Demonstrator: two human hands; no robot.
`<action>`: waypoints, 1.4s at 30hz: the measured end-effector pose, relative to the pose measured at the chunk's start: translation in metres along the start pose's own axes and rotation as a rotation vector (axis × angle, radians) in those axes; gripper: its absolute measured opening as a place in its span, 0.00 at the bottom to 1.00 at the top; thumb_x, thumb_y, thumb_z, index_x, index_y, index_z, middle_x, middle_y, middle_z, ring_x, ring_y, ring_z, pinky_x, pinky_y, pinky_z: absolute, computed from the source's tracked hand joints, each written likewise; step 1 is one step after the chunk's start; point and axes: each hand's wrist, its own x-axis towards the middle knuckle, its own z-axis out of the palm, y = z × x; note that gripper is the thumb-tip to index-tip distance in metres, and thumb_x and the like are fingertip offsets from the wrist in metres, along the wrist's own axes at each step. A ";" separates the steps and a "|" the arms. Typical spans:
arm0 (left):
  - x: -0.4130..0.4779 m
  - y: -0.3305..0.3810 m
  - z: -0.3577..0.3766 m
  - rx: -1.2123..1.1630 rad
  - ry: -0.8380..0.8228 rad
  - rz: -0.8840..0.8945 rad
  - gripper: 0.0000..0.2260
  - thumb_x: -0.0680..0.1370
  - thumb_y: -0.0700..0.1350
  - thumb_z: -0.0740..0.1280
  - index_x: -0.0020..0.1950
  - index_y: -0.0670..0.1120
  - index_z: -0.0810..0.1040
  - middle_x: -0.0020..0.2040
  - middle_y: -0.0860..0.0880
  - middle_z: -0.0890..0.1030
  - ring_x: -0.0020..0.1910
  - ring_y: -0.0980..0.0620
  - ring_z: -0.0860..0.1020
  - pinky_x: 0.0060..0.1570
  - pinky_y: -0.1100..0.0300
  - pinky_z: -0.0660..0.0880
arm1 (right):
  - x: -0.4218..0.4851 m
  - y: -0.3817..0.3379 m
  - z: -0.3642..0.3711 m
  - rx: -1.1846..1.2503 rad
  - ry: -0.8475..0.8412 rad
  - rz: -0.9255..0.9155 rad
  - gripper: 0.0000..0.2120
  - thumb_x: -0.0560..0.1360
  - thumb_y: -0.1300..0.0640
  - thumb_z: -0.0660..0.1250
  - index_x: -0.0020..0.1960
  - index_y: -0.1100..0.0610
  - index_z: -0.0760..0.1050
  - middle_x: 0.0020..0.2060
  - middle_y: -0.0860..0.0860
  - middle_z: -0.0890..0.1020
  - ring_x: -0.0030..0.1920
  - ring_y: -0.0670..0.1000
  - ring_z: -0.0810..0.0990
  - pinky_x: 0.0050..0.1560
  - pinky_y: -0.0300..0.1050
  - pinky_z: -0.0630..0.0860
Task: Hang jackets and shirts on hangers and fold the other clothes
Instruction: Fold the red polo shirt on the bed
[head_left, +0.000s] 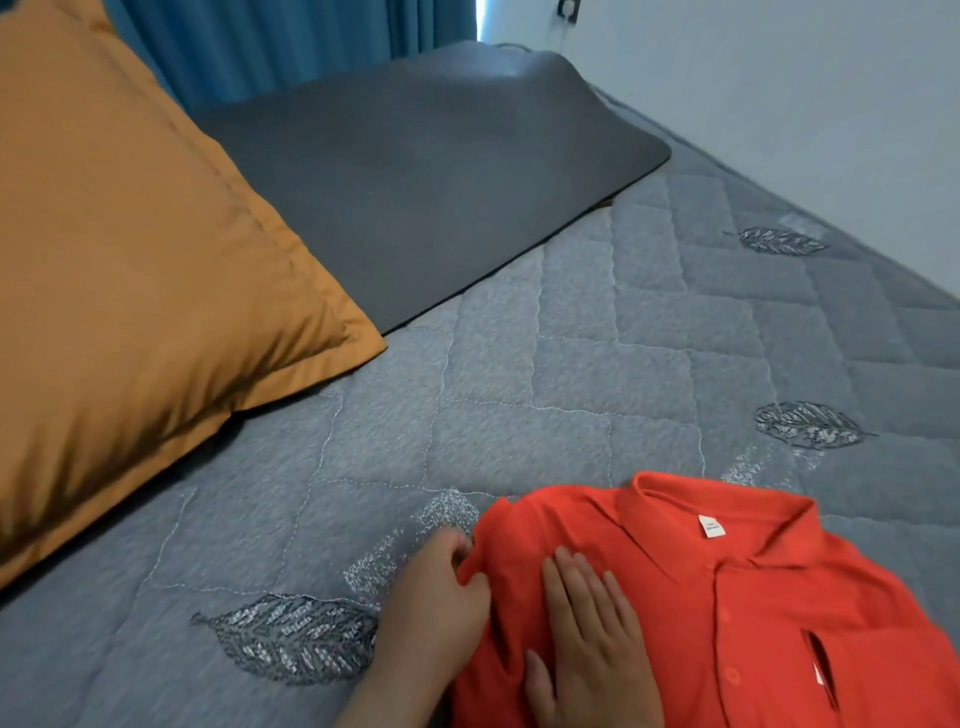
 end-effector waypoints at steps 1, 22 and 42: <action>-0.001 -0.002 0.000 -0.039 0.021 -0.018 0.07 0.72 0.40 0.68 0.39 0.50 0.74 0.36 0.52 0.79 0.38 0.52 0.78 0.41 0.58 0.72 | 0.000 0.000 0.001 0.003 0.003 -0.005 0.41 0.61 0.40 0.64 0.70 0.58 0.67 0.68 0.55 0.74 0.69 0.52 0.69 0.67 0.54 0.63; -0.030 -0.053 -0.037 0.111 0.189 -0.289 0.08 0.75 0.53 0.69 0.46 0.53 0.72 0.40 0.51 0.79 0.50 0.46 0.80 0.48 0.54 0.72 | -0.002 0.001 0.001 -0.017 -0.012 -0.014 0.39 0.64 0.41 0.63 0.70 0.61 0.69 0.70 0.57 0.72 0.71 0.54 0.67 0.69 0.56 0.61; -0.113 0.002 0.040 0.095 -0.133 0.530 0.14 0.80 0.48 0.60 0.62 0.48 0.80 0.59 0.58 0.77 0.60 0.68 0.71 0.63 0.78 0.59 | -0.080 0.044 -0.076 0.436 0.341 0.367 0.20 0.72 0.57 0.54 0.53 0.64 0.81 0.53 0.57 0.82 0.56 0.52 0.77 0.65 0.38 0.66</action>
